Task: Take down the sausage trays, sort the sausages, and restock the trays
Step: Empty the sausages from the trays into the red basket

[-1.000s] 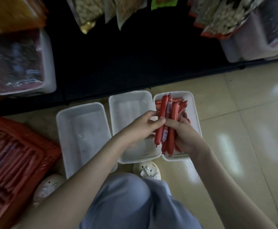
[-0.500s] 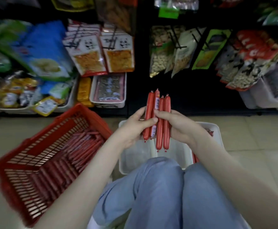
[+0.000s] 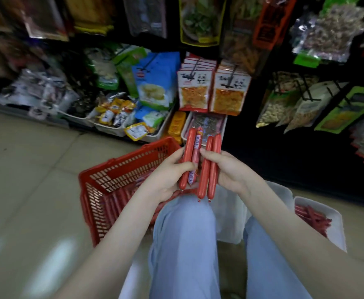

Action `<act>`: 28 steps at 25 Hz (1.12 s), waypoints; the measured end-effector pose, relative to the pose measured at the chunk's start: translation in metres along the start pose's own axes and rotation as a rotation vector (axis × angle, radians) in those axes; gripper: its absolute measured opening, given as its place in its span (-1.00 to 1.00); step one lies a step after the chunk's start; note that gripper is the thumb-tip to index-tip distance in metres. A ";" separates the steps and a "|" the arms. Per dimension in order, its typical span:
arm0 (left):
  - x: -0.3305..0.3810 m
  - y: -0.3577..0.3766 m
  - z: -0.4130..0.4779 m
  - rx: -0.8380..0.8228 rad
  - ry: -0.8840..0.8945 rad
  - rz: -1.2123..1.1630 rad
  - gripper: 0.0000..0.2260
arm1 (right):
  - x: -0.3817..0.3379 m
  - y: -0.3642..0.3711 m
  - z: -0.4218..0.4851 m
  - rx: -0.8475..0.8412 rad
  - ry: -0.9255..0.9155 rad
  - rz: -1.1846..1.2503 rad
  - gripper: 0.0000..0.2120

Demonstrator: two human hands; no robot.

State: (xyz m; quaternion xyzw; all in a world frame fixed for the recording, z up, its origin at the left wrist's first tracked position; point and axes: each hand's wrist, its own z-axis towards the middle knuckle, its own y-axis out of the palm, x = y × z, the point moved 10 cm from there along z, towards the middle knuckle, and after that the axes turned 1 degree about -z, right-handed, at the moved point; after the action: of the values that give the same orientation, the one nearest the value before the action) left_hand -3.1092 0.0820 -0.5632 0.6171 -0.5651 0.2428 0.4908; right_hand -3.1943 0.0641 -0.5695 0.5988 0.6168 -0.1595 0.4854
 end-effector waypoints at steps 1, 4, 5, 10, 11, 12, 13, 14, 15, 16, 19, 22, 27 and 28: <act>0.003 -0.010 -0.006 0.019 0.009 -0.027 -0.58 | 0.000 0.010 0.004 -0.017 -0.004 -0.028 -0.64; 0.009 -0.038 -0.021 0.080 0.035 -0.045 -0.60 | 0.004 0.037 0.017 -0.066 -0.028 -0.061 -0.65; 0.011 -0.046 -0.026 0.102 0.048 -0.044 -0.61 | 0.006 0.045 0.021 -0.091 -0.035 -0.051 -0.67; 0.016 -0.073 -0.034 0.190 0.146 0.177 -0.60 | 0.021 0.075 0.038 -0.162 -0.042 -0.030 -0.79; 0.019 -0.077 -0.032 0.230 0.171 0.383 -0.57 | 0.025 0.078 0.043 -0.154 -0.043 -0.035 -0.82; 0.020 -0.080 -0.026 0.252 0.173 0.593 -0.55 | 0.028 0.080 0.049 -0.135 -0.044 -0.040 -0.86; 0.019 -0.082 -0.019 0.258 0.136 0.783 -0.51 | 0.032 0.078 0.056 -0.105 -0.043 -0.046 -0.89; 0.016 -0.083 -0.009 0.234 0.074 0.932 -0.47 | 0.035 0.074 0.063 -0.071 -0.040 -0.050 -0.90; 0.008 -0.086 0.002 0.182 0.006 1.040 -0.43 | 0.038 0.068 0.073 -0.037 -0.040 -0.063 -0.89; 0.000 -0.089 0.010 0.116 -0.061 1.131 -0.43 | 0.041 0.062 0.082 -0.012 -0.049 -0.092 -0.88; -0.006 -0.121 0.022 0.106 -0.217 1.351 -0.54 | 0.047 0.037 0.117 0.081 -0.120 -0.398 -0.76; 0.014 -0.176 0.037 0.282 -0.183 1.403 -0.54 | 0.065 0.029 0.174 0.014 -0.277 -1.273 -0.61; -0.050 -0.258 0.091 0.376 0.051 1.444 -0.54 | 0.191 0.031 0.273 -0.368 -0.259 -1.954 -0.49; -0.084 -0.266 0.107 0.344 0.022 1.437 -0.51 | 0.211 0.027 0.288 -0.372 -0.263 -1.995 -0.48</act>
State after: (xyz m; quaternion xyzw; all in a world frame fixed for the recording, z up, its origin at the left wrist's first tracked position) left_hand -2.9083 -0.0053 -0.7662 0.1604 -0.7790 0.5956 0.1129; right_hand -3.0133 -0.0306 -0.8631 -0.2943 0.7911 -0.4570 0.2806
